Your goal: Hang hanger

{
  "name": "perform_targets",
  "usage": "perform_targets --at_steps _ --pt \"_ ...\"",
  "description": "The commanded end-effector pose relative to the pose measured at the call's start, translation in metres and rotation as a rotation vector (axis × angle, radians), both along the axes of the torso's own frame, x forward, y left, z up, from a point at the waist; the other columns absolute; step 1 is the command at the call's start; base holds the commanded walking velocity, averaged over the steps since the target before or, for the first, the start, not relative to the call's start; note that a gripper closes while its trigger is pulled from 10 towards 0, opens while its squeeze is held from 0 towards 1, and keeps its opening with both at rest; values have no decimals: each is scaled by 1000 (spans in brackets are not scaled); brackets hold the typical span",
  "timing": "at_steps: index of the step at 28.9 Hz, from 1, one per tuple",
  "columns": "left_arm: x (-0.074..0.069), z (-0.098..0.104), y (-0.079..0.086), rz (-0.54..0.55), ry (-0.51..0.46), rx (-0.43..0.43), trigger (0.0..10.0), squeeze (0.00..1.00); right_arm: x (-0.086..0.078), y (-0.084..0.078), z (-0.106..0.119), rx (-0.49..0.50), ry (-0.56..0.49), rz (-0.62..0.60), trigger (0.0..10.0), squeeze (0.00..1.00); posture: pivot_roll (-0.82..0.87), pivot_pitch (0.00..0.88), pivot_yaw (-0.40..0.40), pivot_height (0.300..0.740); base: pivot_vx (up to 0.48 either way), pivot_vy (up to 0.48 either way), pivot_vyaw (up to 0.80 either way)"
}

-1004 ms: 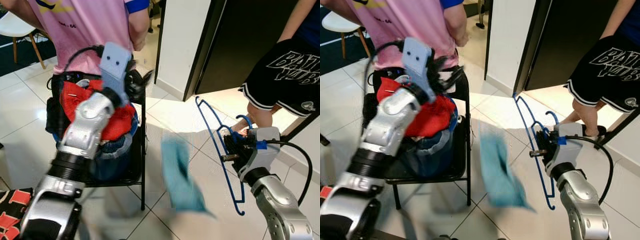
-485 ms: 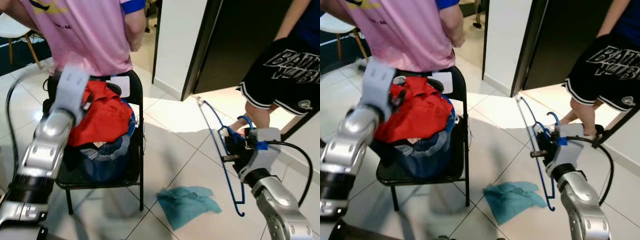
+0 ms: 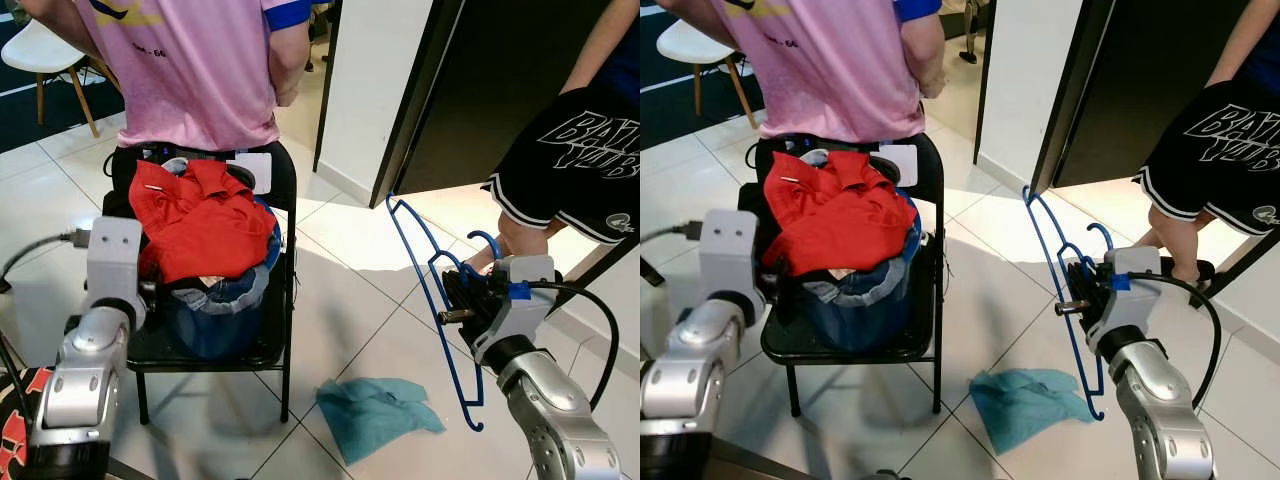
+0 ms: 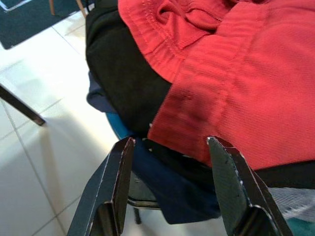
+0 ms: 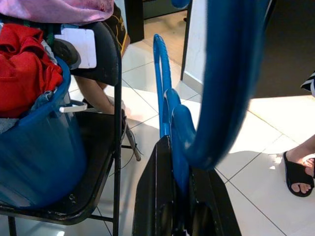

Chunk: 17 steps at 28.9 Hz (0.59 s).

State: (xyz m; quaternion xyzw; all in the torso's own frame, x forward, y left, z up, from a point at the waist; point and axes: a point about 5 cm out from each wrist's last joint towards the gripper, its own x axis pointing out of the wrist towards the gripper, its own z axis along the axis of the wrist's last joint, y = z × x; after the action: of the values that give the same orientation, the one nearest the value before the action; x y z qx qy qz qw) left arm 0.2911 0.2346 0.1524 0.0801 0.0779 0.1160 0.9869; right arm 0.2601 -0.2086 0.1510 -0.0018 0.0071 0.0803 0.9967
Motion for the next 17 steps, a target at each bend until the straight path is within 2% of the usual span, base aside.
perform_targets --at_steps 1,7,8,9,15,17 --pt "-1 -7 -5 -13 9 -31 10000 0 0 -4 -4 -1 21 -11 10000 0 8 122 -73 740 0 0 0" --pt "0 -7 -6 -33 -1 -45 10000 0 0 -5 -4 -3 20 -11 10000 0 6 120 -76 740 0 0 0" --pt "1 -2 -2 -42 -42 -33 10000 0 1 -5 -4 -5 19 -11 10000 0 4 122 -81 740 0 0 0" --pt "1 -2 -2 -42 -42 -33 10000 0 1 -5 -4 -5 19 -11 10000 0 4 122 -81 740 0 0 0" --pt "0 2 14 -25 -107 -5 10000 0 2 -5 -3 -9 17 -10 10000 0 3 128 -87 740 0 0 0" --pt "-1 3 27 0 -136 30 10000 0 2 -5 -2 -11 16 -8 10000 0 2 135 -90 740 0 0 0"
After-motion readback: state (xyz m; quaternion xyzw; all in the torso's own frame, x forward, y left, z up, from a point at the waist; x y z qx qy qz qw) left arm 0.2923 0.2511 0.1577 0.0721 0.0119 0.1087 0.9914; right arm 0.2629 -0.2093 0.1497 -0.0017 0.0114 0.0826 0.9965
